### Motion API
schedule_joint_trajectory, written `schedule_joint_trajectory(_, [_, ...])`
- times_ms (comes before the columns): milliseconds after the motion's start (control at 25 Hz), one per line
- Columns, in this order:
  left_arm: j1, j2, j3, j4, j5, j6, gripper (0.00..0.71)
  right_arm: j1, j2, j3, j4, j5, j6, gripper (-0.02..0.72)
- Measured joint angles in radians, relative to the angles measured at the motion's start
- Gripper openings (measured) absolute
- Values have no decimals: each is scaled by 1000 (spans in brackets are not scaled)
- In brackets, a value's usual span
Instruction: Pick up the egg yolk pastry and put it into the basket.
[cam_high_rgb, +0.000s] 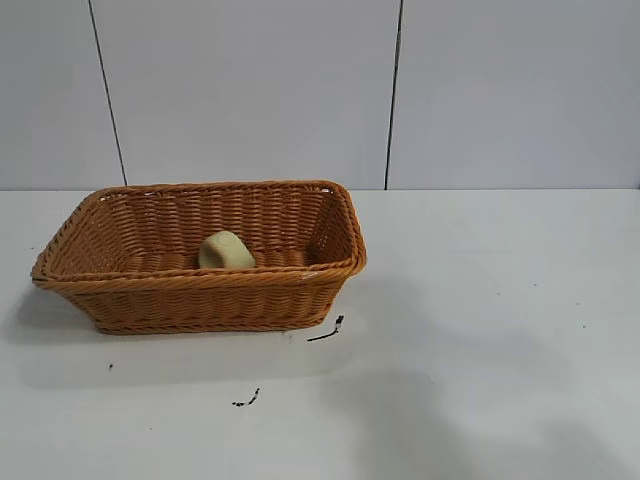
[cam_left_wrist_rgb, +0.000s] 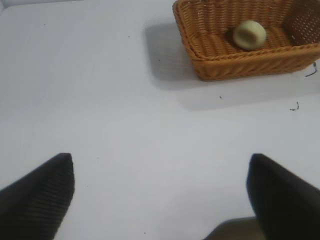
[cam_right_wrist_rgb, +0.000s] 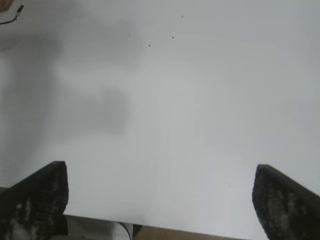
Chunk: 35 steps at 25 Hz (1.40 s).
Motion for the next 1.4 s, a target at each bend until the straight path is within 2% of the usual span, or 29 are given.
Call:
schedule_joint_trajectory(160, [0,0,0,0,0,0,696,0,-194,132,0,-54,0,693])
schedule_joint_trajectory(400, [0,0,0,0,0,0,696,0,-343,219,5,-12,-13,693])
schedule_joint_trajectory(880, [0,0,0,0,0,0,696,-1,-360,227,5,-2,-23,693])
schedule_joint_trajectory(1000, [0,0,0,0,0,0,696,-30,-373,227,5,-2,-23,693])
schedule_joint_trajectory(1160, [0,0,0,0,0,0,696,-79,-464,227,5,-2,-23,693])
schedule_joint_trajectory(1400, [0,0,0,0,0,0,696,-81,-661,227,6,-2,-23,693])
